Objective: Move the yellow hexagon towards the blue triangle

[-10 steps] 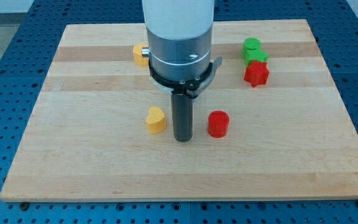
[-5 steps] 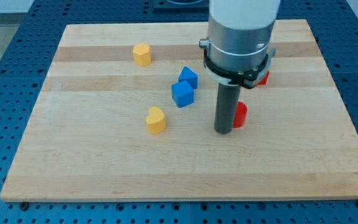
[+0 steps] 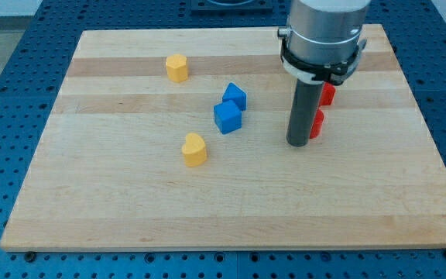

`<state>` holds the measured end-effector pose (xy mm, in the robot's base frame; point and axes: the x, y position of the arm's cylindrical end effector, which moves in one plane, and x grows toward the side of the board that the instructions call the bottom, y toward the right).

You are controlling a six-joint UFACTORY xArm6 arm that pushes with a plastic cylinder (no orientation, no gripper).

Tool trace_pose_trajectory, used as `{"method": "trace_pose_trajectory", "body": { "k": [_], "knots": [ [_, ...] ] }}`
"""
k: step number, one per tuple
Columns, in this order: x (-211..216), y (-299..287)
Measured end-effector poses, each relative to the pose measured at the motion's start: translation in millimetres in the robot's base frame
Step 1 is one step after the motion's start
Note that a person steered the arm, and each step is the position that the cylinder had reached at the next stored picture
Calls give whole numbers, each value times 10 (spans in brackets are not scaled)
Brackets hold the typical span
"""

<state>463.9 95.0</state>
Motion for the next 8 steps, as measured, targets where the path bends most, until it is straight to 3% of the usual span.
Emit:
{"method": "trace_pose_trajectory", "body": {
  "k": [2, 8],
  "knots": [
    [-215, 40],
    [-185, 390]
  ]
}}
